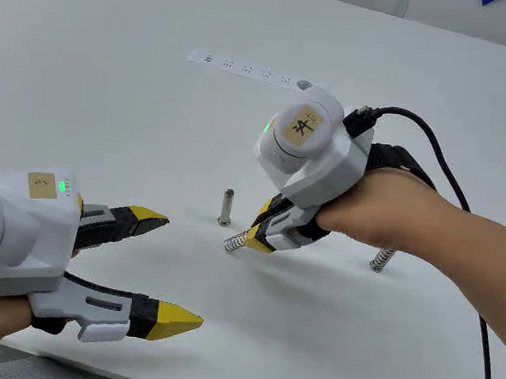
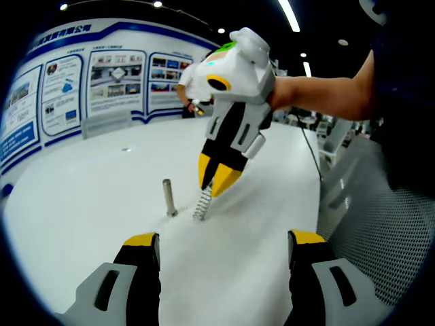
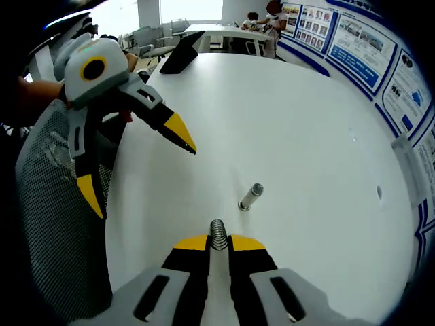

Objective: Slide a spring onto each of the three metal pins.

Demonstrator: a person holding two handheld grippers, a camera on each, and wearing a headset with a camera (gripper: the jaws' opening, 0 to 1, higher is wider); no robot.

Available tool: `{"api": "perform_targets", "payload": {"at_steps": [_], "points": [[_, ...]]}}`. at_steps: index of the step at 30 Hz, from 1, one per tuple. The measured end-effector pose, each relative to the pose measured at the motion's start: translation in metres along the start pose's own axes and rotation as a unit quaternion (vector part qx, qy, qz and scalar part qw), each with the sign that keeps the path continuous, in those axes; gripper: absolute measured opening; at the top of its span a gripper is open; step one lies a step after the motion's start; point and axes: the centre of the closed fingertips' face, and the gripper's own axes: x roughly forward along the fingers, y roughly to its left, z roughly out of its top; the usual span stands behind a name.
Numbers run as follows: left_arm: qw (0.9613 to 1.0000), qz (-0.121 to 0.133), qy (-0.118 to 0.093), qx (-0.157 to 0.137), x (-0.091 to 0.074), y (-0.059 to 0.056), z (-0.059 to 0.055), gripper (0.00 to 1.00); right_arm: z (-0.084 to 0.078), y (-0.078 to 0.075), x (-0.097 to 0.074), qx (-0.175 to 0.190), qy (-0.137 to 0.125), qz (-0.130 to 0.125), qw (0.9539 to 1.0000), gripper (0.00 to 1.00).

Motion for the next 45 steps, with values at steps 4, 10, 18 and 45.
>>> {"api": "perform_targets", "payload": {"at_steps": [4,10,18,45], "points": [[1.0000,0.000,-0.001,0.000,0.000,0.000,0.000,0.78,0.001,0.000,-0.002,-0.002,0.001,-0.001,1.0000,0.12],[1.0000,0.000,-0.002,0.000,0.000,0.000,0.001,0.78,0.002,0.000,-0.005,-0.005,0.001,-0.001,1.0000,0.12],[1.0000,0.000,-0.004,0.001,0.000,0.000,0.001,0.78,0.012,-0.001,-0.014,-0.008,-0.004,-0.001,1.0000,0.12],[1.0000,0.002,-0.006,-0.001,-0.001,0.001,0.002,0.78,0.056,-0.029,-0.038,-0.050,-0.001,-0.024,0.9985,0.12]]}}
